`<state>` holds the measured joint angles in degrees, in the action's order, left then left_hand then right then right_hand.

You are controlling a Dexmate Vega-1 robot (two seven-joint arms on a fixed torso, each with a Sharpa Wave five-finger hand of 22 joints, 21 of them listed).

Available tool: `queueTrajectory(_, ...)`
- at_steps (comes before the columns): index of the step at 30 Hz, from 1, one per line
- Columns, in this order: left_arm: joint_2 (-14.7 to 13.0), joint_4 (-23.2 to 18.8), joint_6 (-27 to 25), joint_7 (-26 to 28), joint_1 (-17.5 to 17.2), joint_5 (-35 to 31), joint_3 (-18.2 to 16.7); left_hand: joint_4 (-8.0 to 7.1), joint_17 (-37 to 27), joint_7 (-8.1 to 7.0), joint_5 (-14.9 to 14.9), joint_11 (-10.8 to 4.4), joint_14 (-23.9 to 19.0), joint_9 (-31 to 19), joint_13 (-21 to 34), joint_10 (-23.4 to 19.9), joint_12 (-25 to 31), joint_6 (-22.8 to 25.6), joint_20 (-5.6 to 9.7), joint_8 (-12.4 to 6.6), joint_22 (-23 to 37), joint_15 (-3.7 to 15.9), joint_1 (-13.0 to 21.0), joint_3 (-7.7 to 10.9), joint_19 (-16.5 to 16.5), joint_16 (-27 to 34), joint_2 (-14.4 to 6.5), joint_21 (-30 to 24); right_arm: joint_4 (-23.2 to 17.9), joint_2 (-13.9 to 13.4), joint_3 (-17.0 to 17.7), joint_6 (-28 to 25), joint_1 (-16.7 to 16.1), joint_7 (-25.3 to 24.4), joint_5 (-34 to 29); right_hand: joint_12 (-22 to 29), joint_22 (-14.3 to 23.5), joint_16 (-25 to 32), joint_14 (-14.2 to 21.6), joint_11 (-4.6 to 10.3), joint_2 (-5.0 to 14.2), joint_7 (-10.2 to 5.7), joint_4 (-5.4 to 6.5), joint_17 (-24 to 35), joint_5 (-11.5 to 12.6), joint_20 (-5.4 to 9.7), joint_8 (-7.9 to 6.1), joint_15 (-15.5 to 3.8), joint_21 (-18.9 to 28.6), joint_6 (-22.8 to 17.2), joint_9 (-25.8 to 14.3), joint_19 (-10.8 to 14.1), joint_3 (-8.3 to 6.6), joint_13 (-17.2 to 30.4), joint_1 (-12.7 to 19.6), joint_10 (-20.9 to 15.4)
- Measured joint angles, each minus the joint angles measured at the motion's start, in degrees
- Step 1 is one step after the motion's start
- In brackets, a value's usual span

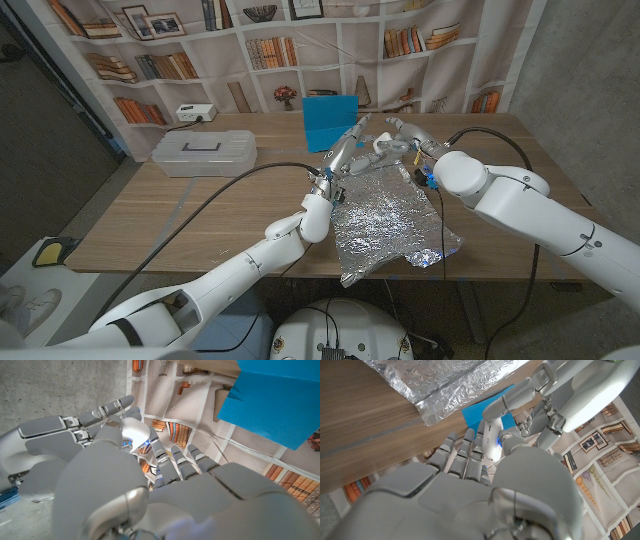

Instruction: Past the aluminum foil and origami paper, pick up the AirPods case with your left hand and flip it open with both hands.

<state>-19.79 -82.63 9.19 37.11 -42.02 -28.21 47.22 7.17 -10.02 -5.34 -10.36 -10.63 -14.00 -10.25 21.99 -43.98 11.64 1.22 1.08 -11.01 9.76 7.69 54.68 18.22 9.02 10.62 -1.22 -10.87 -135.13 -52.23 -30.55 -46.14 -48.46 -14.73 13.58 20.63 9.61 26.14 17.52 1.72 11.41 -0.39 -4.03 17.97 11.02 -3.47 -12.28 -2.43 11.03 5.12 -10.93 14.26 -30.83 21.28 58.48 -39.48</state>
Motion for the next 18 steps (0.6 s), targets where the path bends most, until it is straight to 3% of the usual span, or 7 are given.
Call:
queueTrajectory(3,0.0,0.0,-0.5,0.5,0.0,0.0,0.0,-0.42,0.0,-0.11,0.2,0.12,0.0,0.0,0.0,0.7,-0.2,0.1,-0.6,-0.01,0.0,-0.64,-1.5,-0.89,0.1,0.0,0.6,0.0,0.0,0.0,0.2,0.0,-0.2,0.0,0.0,0.0,0.0,0.2,0.0,-0.07,-0.01,0.0,0.0,0.0,0.0,0.0,0.0,0.0,0.0,0.0,0.0,0.0,0.0,0.1,0.1,-0.1)
queueTrajectory(18,-0.1,-1.1,-1.5,1.0,-0.8,0.3,-0.2,-1.17,0.0,-0.83,0.2,0.43,0.0,0.0,0.0,2.5,-0.2,-0.6,-1.61,0.27,0.0,-1.68,-4.0,-1.64,-0.1,0.0,1.5,0.0,-0.2,0.3,1.2,0.6,-1.2,-1.0,1.2,-0.1,0.0,0.2,0.0,-0.06,-0.03,-0.22,0.0,0.0,-0.1,-0.01,-0.01,0.0,0.0,-0.2,0.0,0.0,0.01,0.4,0.1,-0.1)
